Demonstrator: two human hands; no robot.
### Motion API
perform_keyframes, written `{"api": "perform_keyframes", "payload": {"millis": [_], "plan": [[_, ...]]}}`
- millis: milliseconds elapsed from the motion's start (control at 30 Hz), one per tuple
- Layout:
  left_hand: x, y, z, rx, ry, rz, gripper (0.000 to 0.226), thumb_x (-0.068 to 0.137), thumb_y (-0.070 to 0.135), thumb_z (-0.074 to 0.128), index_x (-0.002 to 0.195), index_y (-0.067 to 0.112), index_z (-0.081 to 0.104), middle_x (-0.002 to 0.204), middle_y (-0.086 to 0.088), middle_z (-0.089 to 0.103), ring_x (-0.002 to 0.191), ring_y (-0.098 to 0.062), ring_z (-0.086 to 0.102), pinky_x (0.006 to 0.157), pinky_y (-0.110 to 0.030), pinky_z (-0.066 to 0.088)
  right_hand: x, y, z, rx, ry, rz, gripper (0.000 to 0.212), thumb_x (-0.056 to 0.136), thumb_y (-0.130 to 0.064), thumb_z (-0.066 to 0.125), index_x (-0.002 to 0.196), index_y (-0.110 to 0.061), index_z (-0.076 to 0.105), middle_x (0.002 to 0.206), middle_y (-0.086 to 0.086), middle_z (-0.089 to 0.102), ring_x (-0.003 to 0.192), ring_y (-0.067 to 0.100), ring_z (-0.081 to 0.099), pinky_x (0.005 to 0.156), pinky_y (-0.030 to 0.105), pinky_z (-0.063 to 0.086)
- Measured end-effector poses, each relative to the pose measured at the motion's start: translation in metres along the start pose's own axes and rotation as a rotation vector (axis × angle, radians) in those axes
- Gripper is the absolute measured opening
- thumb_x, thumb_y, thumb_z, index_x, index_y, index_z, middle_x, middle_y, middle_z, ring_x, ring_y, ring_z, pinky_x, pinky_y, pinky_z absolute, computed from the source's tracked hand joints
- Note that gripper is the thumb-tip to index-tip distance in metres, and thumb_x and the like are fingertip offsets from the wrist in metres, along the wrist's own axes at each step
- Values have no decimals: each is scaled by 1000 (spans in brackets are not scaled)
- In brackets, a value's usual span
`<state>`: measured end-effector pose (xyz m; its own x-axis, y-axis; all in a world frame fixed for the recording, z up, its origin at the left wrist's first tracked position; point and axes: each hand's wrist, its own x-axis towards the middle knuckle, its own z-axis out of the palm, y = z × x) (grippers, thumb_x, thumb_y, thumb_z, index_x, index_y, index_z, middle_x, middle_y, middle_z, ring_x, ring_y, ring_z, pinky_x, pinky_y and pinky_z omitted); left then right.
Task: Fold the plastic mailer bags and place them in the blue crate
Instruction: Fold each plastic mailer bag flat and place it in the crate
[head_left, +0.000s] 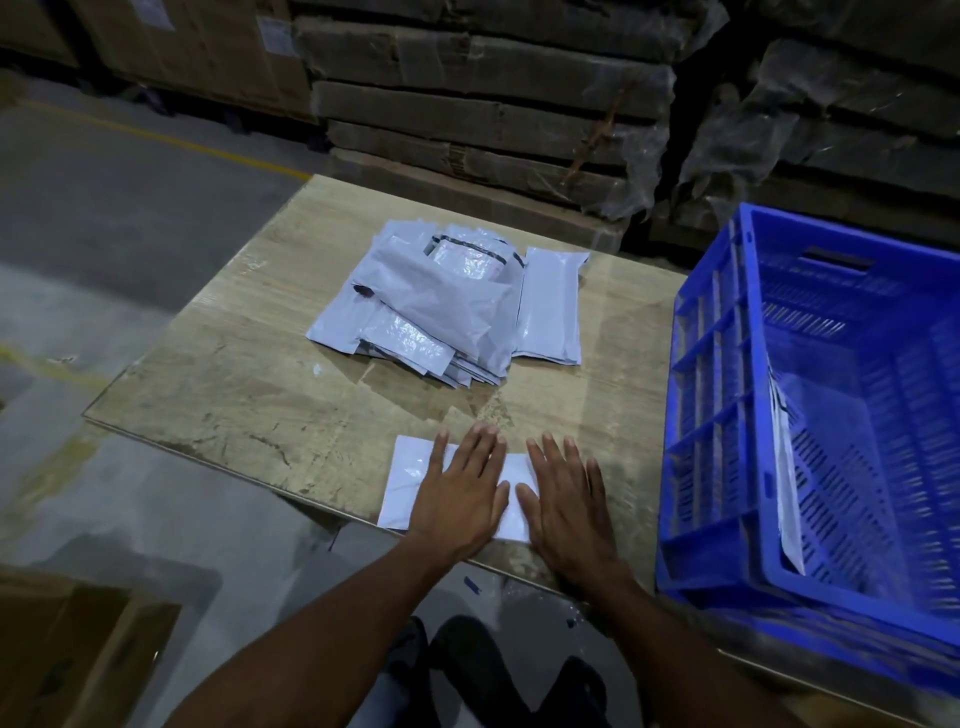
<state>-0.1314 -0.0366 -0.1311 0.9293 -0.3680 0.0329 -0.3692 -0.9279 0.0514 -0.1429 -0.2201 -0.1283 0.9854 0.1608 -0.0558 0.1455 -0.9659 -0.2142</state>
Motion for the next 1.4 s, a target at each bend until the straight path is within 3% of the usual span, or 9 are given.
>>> {"api": "perform_keyframes", "payload": {"millis": [133, 267, 433, 533, 633, 1033, 1167, 1300, 1400], "plan": [[0, -2, 9, -75, 33, -13, 59, 104, 40, 30, 155, 13, 45, 161, -9, 43, 151, -24, 36, 122, -52, 28, -1, -3, 3, -27, 39, -14, 63, 104, -54, 14, 157, -24, 31, 165, 2, 25, 154, 24, 18, 121, 52, 22], [1, -2, 6, -133, 63, -38, 64, 103, 41, 32, 158, 9, 39, 161, -9, 43, 150, -23, 38, 120, -50, 35, 1, -7, -2, -127, 21, -3, 65, 106, -51, 11, 156, -17, 33, 165, 5, 26, 154, 30, 18, 119, 64, 12], [-4, -8, 7, -182, 48, -20, 65, 106, 43, 30, 155, 2, 42, 164, -12, 36, 154, -25, 31, 123, -46, 20, 0, -17, -3, -98, -13, -148, 56, 108, -42, 16, 156, -18, 34, 164, 0, 30, 155, 24, 8, 117, 64, 14], [-18, -21, 8, -83, 17, -11, 59, 105, 48, 32, 152, 17, 51, 163, -13, 38, 152, -37, 32, 122, -52, 20, -5, -16, -1, -114, -32, -137, 57, 107, -43, 12, 156, -23, 34, 163, -2, 32, 154, 29, 14, 117, 61, 21], [-31, -28, 6, -76, 15, -147, 63, 102, 61, 37, 156, 31, 43, 166, -11, 33, 152, -45, 27, 121, -66, 18, -5, -16, -4, -126, -45, -135, 55, 108, -45, 13, 158, -29, 28, 165, 3, 27, 153, 38, 16, 117, 62, 23], [-34, -24, 3, -92, -2, -201, 63, 96, 64, 45, 149, 31, 53, 165, -4, 37, 152, -50, 23, 116, -72, 21, -10, -20, -4, -84, 6, -91, 49, 106, -47, 28, 151, -34, 42, 165, 6, 26, 150, 44, 16, 118, 58, 23], [-32, -27, 2, -93, -43, -210, 64, 96, 66, 41, 149, 32, 53, 165, -3, 37, 152, -50, 24, 116, -73, 20, -9, -23, -7, -79, -46, -49, 53, 105, -53, 23, 154, -36, 35, 168, 5, 18, 152, 42, 10, 117, 61, 21], [-33, -33, -1, -130, -138, -147, 67, 102, 69, 21, 152, 34, 49, 166, -2, 36, 151, -48, 27, 115, -73, 20, -18, -13, -17, -125, -106, -169, 72, 100, -71, 20, 161, -31, 17, 169, -1, 2, 154, 38, -6, 118, 66, -5], [-25, -45, -5, -179, -205, -87, 66, 103, 68, 12, 157, 39, 36, 169, 2, 29, 154, -44, 22, 115, -74, 17, -25, 0, -22, -220, -151, -368, 76, 99, -69, 32, 159, -24, 24, 168, 3, 15, 154, 36, 13, 116, 64, 12]]}}
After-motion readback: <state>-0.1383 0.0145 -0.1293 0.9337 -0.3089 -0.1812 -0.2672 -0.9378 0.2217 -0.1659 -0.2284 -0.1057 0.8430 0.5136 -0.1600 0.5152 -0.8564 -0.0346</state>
